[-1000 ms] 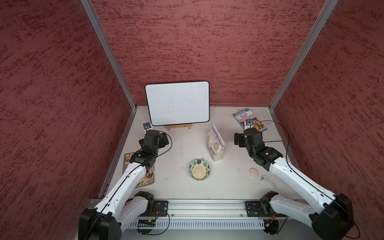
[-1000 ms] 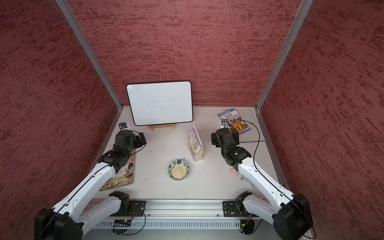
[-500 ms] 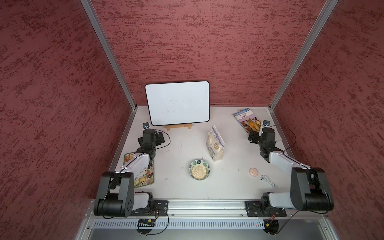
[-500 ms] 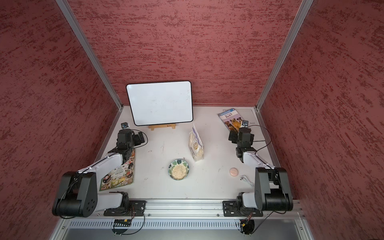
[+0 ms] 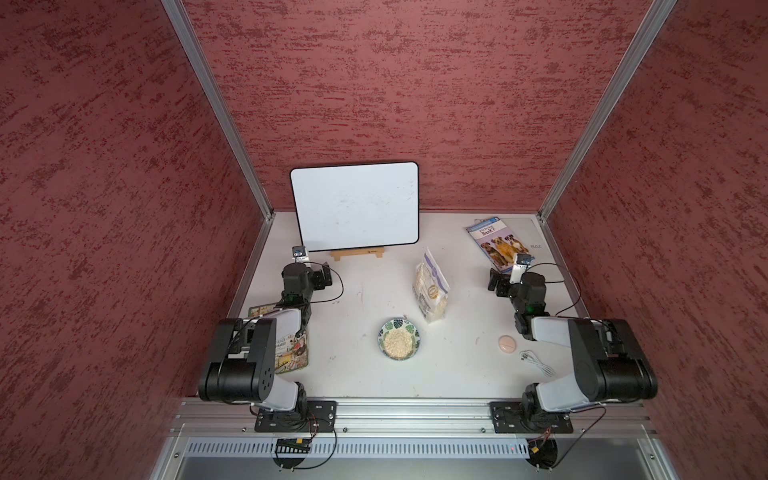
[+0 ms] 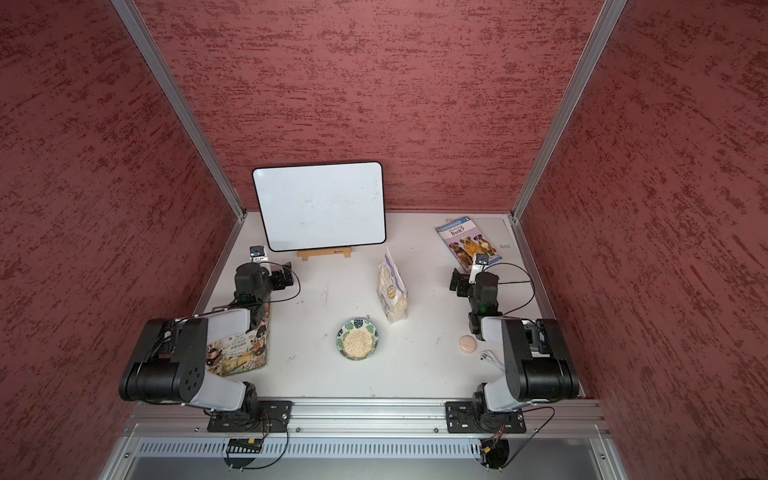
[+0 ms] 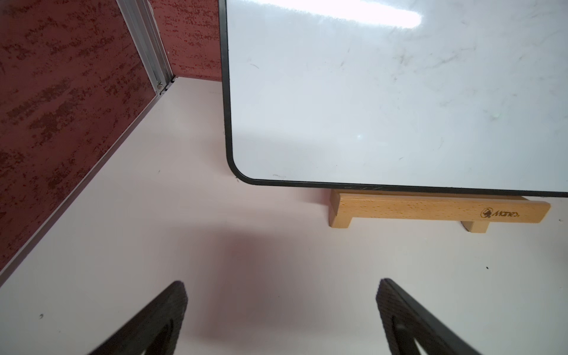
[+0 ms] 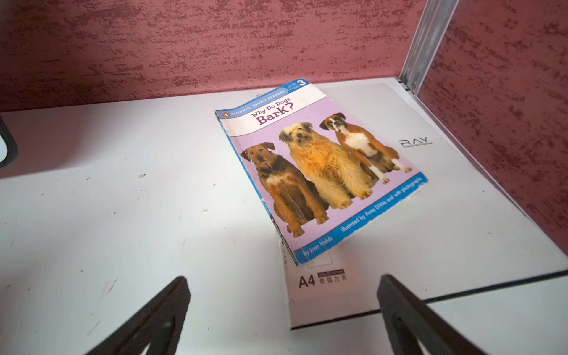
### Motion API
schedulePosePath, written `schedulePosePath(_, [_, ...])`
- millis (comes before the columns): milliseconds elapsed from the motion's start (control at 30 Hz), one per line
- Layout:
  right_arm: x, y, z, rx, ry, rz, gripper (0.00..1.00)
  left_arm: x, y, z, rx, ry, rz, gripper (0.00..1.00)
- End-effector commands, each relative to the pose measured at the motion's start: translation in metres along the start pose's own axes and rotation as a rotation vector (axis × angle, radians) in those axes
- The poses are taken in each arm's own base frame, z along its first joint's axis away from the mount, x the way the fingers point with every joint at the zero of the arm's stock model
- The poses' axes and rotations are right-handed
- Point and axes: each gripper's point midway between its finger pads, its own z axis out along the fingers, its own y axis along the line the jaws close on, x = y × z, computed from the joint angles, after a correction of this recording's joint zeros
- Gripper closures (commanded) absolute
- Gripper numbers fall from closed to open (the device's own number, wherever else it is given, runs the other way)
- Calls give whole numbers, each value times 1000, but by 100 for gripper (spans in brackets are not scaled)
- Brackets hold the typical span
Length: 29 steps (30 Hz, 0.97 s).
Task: Pour the oats into the breakfast bowl
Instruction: Reset both arms
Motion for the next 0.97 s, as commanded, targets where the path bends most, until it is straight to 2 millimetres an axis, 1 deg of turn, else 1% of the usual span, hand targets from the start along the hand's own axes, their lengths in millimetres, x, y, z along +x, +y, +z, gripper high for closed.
schedulePosePath(0, [-21,10,-2,-57,-106,-27,1,-17,-10,-7,98,-129,12,0])
schedulePosePath(33, [-21,11,-2,-57,-106,-28,1,-12,-9,-9,92,-167,16,0])
schedulePosePath(67, [-21,11,-2,-58,-105,-29,1,-6,-5,-9,66,-137,3,0])
schedulePosePath(100, [-21,11,-1,-58,-103,-30,1,-13,-2,-9,46,-162,2,0])
schedulePosePath(133, [-21,10,-1,-55,-102,-32,1,-8,-3,-8,43,-148,5,0])
schedulePosePath(167, [-20,11,0,-54,-99,-34,1,-11,-3,-9,38,-154,2,0])
schedulePosePath(200, [-20,11,0,-52,-97,-36,1,-8,-1,-8,33,-149,2,0])
schedulePosePath(333, [-20,11,0,-43,-96,-43,1,-10,-3,-8,13,-158,14,0])
schedulePosePath(467, [-21,19,2,-83,-83,-59,1,-9,-3,-8,12,-154,16,0])
schedulePosePath(933, [-20,19,2,-87,-81,-60,1,-10,-4,-8,16,-154,14,0])
